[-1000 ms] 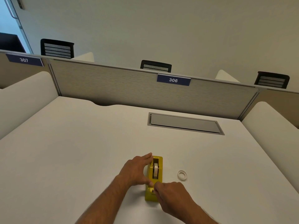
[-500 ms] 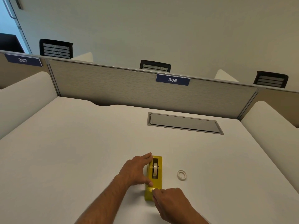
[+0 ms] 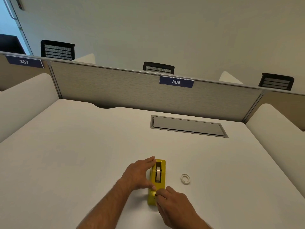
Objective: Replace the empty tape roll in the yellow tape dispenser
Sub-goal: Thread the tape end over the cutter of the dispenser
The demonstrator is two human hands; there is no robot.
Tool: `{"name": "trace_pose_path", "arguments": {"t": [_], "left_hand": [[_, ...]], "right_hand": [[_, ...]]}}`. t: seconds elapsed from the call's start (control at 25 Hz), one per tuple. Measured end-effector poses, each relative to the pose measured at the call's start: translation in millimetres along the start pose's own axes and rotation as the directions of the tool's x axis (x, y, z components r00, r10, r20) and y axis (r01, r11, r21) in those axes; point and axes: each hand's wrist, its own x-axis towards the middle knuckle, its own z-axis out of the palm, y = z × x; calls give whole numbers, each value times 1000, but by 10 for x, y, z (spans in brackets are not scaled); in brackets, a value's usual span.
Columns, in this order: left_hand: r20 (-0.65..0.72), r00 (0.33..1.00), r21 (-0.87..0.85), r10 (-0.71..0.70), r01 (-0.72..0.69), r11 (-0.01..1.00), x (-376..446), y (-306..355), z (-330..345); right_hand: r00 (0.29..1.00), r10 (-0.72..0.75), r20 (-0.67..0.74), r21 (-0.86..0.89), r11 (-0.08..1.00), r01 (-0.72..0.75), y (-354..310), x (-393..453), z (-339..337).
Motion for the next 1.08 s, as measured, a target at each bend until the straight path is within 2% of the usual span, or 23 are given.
{"name": "trace_pose_path", "arguments": {"t": [0.16, 0.32, 0.64, 0.84, 0.96, 1.08], "left_hand": [[-6, 1000, -7, -6, 6, 1000, 9, -16, 6], [-10, 1000, -8, -12, 12, 1000, 13, -23, 27], [-15, 1000, 0, -23, 23, 1000, 16, -21, 46], [-13, 1000, -28, -15, 15, 1000, -18, -1, 42], [-34, 999, -99, 9, -12, 995, -42, -36, 57], [-96, 995, -178, 31, -48, 983, -79, -56, -10]], "right_hand": [[999, -19, -48, -13, 1000, 18, -34, -13, -31], [998, -15, -54, -1, 1000, 15, -86, -34, -96], [997, -57, -45, -91, 994, 52, -102, -54, -82], [985, -45, -165, -90, 995, 31, -93, -125, -84], [975, -2, -222, -20, 1000, -3, -72, -182, -138], [929, 88, -359, 165, 986, -30, -6, -186, -478]]}}
